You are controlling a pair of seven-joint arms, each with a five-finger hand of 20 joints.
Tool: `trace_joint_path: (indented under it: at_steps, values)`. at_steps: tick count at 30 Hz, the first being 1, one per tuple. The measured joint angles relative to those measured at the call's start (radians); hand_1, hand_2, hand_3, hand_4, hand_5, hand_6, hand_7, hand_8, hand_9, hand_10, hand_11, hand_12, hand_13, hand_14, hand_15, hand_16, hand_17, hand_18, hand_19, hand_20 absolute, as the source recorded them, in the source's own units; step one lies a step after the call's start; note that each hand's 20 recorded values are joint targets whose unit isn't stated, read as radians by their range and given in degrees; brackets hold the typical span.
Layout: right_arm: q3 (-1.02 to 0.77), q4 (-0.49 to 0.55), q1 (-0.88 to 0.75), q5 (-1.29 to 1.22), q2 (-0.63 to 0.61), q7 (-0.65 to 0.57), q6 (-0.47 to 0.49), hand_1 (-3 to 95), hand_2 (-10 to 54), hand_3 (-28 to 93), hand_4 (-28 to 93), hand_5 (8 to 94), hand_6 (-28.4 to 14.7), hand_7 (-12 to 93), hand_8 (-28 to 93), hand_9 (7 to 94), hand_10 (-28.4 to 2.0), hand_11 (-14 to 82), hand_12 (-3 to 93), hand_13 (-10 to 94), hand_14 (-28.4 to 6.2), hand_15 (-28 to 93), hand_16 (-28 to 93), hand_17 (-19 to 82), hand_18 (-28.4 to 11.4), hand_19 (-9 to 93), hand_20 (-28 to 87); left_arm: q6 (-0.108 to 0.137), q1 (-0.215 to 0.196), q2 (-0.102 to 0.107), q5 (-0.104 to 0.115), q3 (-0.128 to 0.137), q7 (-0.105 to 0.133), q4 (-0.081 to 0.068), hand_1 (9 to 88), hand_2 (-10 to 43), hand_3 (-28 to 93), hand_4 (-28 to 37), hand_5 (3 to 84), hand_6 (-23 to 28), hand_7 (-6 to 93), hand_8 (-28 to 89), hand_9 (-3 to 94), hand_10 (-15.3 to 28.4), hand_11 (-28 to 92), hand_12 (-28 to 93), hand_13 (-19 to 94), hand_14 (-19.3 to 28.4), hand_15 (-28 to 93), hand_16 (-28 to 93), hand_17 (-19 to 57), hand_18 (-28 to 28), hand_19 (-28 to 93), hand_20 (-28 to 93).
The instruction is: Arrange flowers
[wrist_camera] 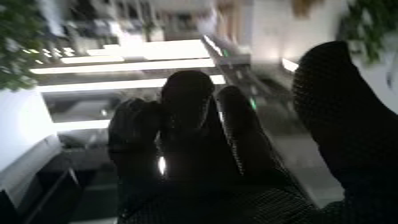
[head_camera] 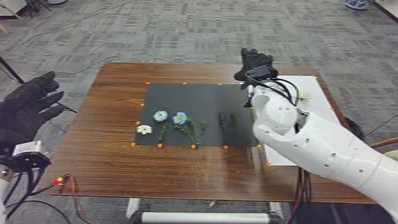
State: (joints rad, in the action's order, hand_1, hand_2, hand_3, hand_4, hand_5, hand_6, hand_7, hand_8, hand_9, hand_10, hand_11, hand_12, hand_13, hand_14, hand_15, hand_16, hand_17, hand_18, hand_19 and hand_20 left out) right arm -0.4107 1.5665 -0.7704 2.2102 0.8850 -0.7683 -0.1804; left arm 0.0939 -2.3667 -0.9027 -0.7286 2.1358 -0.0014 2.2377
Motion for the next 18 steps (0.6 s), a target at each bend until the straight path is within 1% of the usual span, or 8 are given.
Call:
trace_joint_path:
  at_steps: [2,5,7,9,10,13,18]
  values:
    - [-0.001,0.014,-0.007,-0.014,-0.051,-0.010,0.041,33.5,-9.5,88,-28,38.5,-9.9,15,-9,42.5,-16.4,20.0,20.1,54,-11.8,84,27,32,-22.1,91,54,0.000,0.000,-0.001,0.000,-0.001,0.001,0.000,22.9,-2.1,68,-28.3,19.9,1.4,20.2,-10,15.1,8.5,18,19,5,11.7,40,-5,-13.2,18.1,37,11]
    - [-0.042,0.074,-0.060,-0.016,-0.135,-0.020,0.064,34.0,-9.5,86,-28,42.6,-7.9,16,-9,45.8,-13.8,20.1,19.7,55,-11.4,84,27,32,-22.0,91,54,0.000,0.007,-0.001,-0.001,-0.011,0.003,0.000,22.9,-2.2,68,-28.3,19.9,1.3,20.2,-10,15.2,8.6,18,19,5,11.7,41,-5,-13.2,18.2,37,11]
    - [-0.085,0.116,-0.113,-0.011,-0.188,-0.020,0.068,35.3,-9.5,84,-28,44.4,-6.1,18,-11,48.2,-11.5,19.8,18.8,55,-11.0,82,27,32,-21.9,91,54,0.000,0.009,0.000,-0.001,-0.012,0.004,0.000,22.9,-2.1,68,-28.3,19.9,1.3,20.2,-10,15.2,8.6,18,19,5,11.7,41,-5,-13.2,18.1,37,11]
    - [-0.093,0.133,-0.147,-0.001,-0.233,-0.021,0.067,36.1,-9.5,84,-28,46.4,-4.1,19,-12,50.0,-9.2,19.7,17.9,56,-10.4,82,28,32,-21.6,90,54,0.000,0.008,0.000,-0.001,-0.012,0.005,0.000,23.0,-2.1,68,-28.3,19.9,1.3,20.3,-10,15.2,8.6,18,19,5,11.7,41,-5,-13.2,18.1,37,11]
    - [-0.090,0.132,-0.158,0.004,-0.251,-0.021,0.065,36.8,-9.5,84,-28,47.7,-3.0,20,-12,51.0,-8.5,19.6,17.6,56,-10.3,82,28,32,-21.5,90,54,0.000,0.008,0.000,-0.001,-0.012,0.006,0.000,23.0,-2.1,67,-28.3,19.9,1.3,20.2,-10,15.2,8.6,18,19,5,11.7,41,-5,-13.2,18.1,37,11]
    - [-0.079,0.121,-0.181,0.017,-0.291,-0.015,0.062,38.2,-9.5,85,-28,49.7,-0.9,23,-14,53.8,-8.3,19.3,16.9,57,-9.3,81,29,32,-21.0,90,55,0.000,0.010,0.000,-0.001,-0.014,0.006,0.000,23.0,-2.1,68,-28.3,19.9,1.4,20.2,-10,15.1,8.6,18,19,5,11.7,41,-5,-13.2,18.1,37,11]
    - [-0.025,0.071,-0.177,0.040,-0.320,0.034,0.046,39.2,-9.5,84,-28,49.6,-0.6,23,-15,54.3,-8.1,19.0,16.8,58,-8.5,81,29,32,-20.4,90,55,0.000,0.017,0.002,-0.001,-0.021,0.006,-0.001,23.1,-1.9,67,-28.3,19.8,1.3,20.3,-10,15.1,8.5,18,19,5,11.7,41,-5,-13.2,18.1,37,11]
